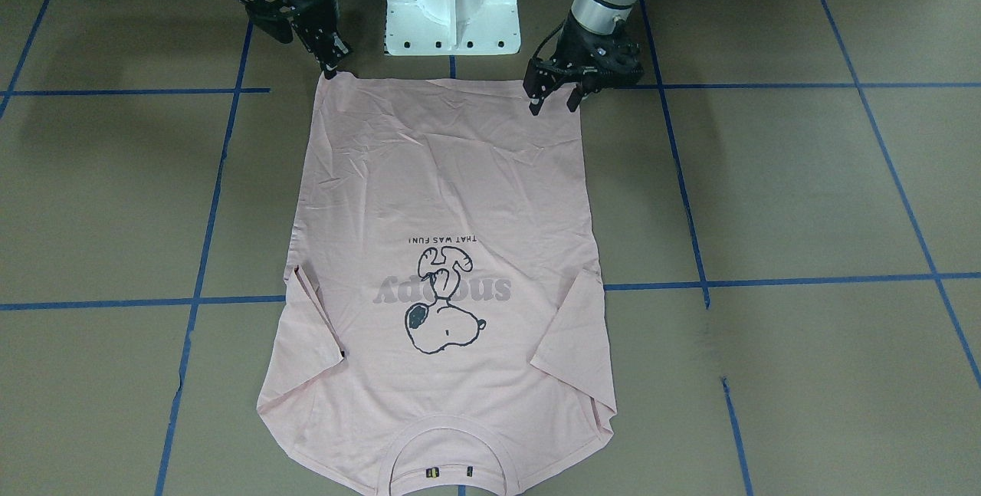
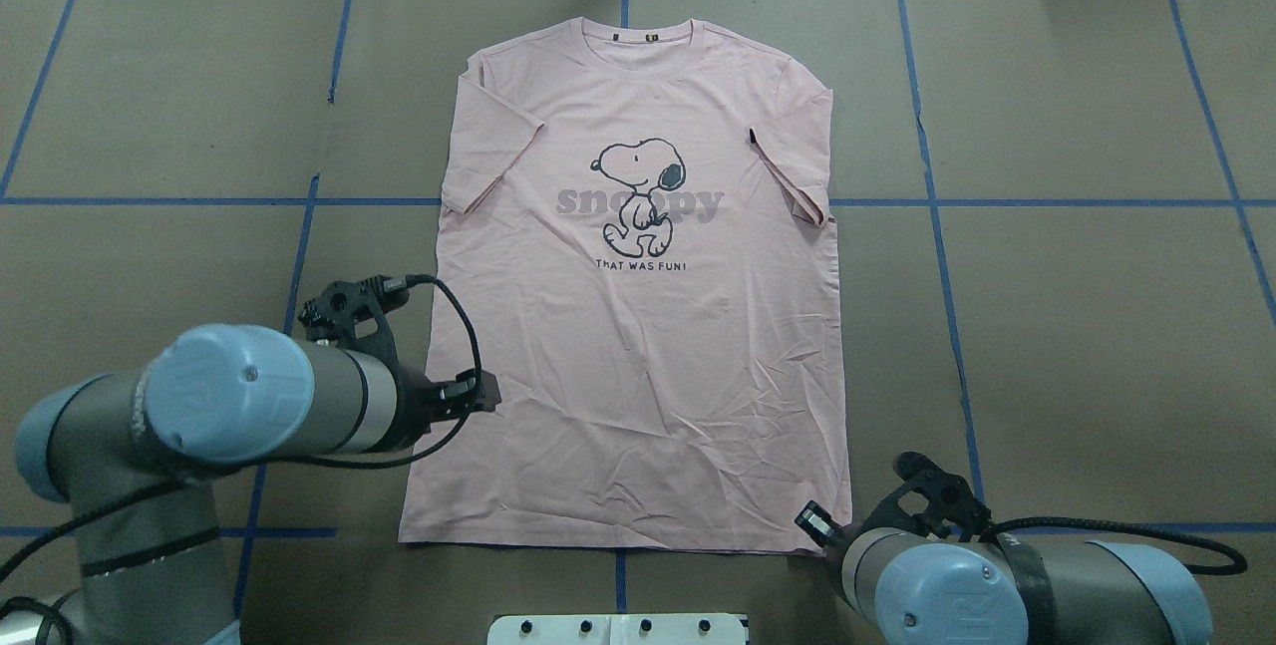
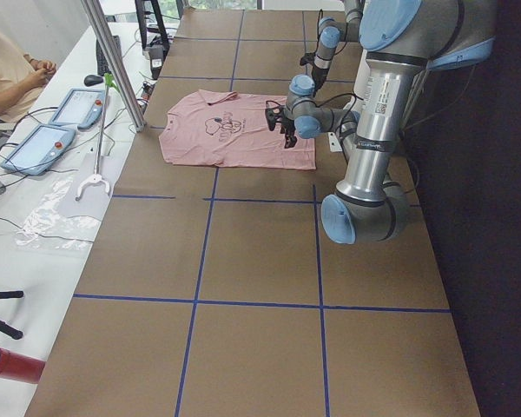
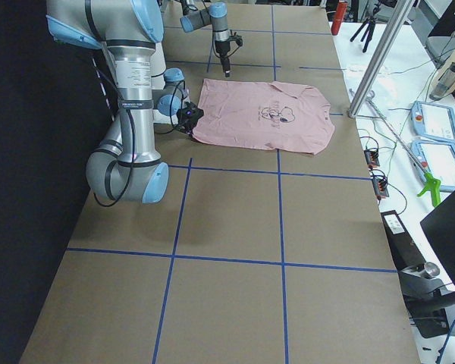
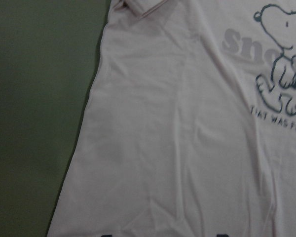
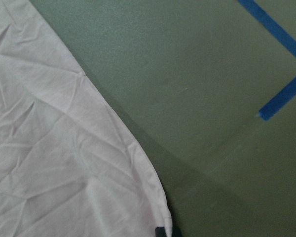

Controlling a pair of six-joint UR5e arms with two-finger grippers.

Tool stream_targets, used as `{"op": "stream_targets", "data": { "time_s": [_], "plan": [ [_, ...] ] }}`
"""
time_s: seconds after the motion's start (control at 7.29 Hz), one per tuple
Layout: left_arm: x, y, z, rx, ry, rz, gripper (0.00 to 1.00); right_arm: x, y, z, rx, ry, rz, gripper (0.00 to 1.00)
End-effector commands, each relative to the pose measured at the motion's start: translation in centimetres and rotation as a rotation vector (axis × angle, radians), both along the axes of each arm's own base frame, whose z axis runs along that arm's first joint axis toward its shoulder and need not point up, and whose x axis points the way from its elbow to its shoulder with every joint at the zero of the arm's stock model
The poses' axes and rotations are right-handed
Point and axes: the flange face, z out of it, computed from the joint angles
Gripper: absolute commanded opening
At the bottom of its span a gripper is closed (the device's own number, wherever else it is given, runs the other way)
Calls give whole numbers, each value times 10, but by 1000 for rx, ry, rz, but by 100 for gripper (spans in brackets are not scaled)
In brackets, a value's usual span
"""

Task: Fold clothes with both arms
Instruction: 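Move both grippers to the shirt hem nearest the robot, then grasp the hem corners with both grippers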

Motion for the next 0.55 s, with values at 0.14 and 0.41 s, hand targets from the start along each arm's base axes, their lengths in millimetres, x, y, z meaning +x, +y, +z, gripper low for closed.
{"op": "stream_targets", "data": {
  "time_s": [0.14, 0.41],
  "plan": [
    [21, 67, 43, -64, -110, 41, 74, 1, -1, 0, 3, 4, -2, 0],
    [26, 68, 51, -69, -128, 43, 72, 1, -1, 0, 7, 9, -8, 0]
  ]
}}
